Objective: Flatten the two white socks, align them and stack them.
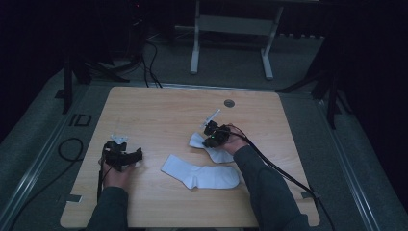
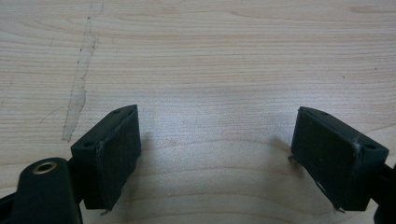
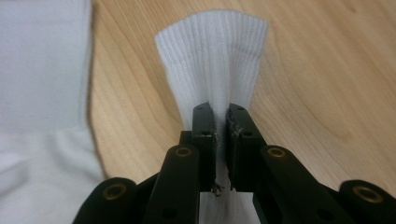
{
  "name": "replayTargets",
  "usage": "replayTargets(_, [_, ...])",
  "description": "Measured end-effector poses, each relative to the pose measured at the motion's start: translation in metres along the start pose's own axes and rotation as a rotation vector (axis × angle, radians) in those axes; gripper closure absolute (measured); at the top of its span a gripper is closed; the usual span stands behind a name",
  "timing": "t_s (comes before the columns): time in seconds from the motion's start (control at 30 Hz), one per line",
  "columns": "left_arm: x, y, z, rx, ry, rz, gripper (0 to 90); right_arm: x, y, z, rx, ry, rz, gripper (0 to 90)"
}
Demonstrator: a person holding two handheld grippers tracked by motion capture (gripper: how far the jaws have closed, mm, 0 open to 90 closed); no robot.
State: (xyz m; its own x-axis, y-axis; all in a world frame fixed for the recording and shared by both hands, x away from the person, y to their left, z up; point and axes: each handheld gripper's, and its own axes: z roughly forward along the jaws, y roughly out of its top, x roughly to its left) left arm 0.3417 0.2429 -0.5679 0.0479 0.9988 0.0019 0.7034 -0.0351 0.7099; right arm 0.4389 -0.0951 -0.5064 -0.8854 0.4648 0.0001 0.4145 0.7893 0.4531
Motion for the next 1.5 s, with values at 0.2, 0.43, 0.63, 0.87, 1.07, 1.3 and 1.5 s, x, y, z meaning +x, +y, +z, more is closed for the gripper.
replayTargets(0.2, [0.0, 0.0, 0.0, 0.0, 0.0, 0.0, 15.9, 0.004, -0.006, -0.024, -0.056, 0.01, 0.019, 82.7])
replayTargets(0.43, [0.0, 0.0, 0.0, -0.003, 0.0, -0.001, 15.9, 0.012, -0.013, -0.052, -0.103, -0.003, 0.022, 82.6])
replayTargets(0.63, [0.0, 0.0, 0.0, -0.003, 0.0, -0.001, 15.9, 0.022, -0.015, -0.075, -0.153, -0.001, -0.002, 82.5])
replayTargets(0.87, [0.0, 0.0, 0.0, 0.001, 0.0, 0.0, 15.9, 0.035, -0.01, -0.108, -0.218, -0.039, -0.047, 82.4])
replayTargets(1.07, [0.0, 0.0, 0.0, -0.001, 0.001, -0.001, 15.9, 0.044, 0.0, -0.129, -0.262, -0.065, -0.098, 82.4])
replayTargets(1.3, [0.0, 0.0, 0.0, -0.001, 0.001, -0.001, 15.9, 0.048, 0.0, -0.142, -0.304, -0.06, -0.1, 82.3])
replayTargets(1.5, [0.0, 0.0, 0.0, -0.001, 0.001, -0.002, 15.9, 0.061, -0.004, -0.153, -0.332, -0.045, -0.121, 82.0])
